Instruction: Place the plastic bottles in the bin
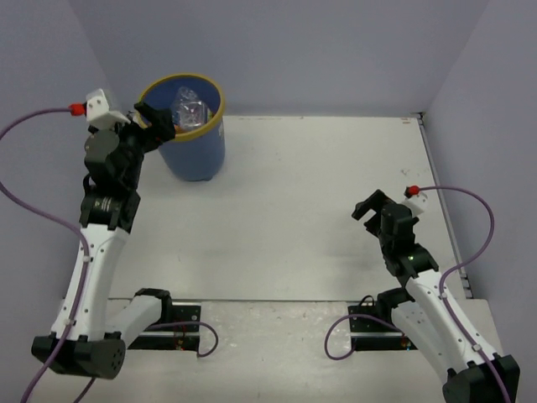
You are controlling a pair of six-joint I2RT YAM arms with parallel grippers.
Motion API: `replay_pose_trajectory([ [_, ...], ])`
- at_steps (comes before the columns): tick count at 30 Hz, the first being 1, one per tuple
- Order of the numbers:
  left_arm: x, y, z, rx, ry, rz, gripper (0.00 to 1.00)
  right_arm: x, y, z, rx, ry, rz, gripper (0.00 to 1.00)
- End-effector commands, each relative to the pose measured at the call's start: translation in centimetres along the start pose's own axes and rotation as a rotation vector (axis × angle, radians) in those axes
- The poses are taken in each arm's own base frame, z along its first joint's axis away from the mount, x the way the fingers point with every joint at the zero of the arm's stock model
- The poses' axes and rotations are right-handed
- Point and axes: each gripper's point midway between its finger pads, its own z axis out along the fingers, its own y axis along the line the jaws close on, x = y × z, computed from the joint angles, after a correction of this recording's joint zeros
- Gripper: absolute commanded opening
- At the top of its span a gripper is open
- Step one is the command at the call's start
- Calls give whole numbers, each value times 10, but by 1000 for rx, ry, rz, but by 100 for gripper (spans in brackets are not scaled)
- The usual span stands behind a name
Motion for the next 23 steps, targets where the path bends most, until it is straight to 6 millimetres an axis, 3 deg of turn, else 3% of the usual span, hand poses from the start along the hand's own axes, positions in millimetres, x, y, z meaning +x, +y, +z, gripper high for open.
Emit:
replay_pose_trajectory([
  [1, 111, 17, -34, 31, 179, -121, 100, -15, 10, -4, -36, -41, 16, 99],
  [3, 141, 37, -54, 4, 200, -114, 100, -15, 13, -4, -48, -39, 18, 99],
  [6, 160, 69, -66, -91, 177, -77, 100, -11, 19, -4, -81, -21, 9, 99],
  [9, 172, 82, -73, -136, 211, -50, 100, -10, 29, -4, -134, -3, -4, 99],
  [13, 180, 89, -72, -173, 232, -43, 100, -12, 41, -9, -183, 18, -26, 99],
  [16, 185, 92, -73, -183, 247, -38, 100, -17, 40, -10, -168, 2, -25, 99],
  [23, 181, 98, -76, -200, 212, -35, 100, -12, 50, -15, -278, -24, -34, 99],
])
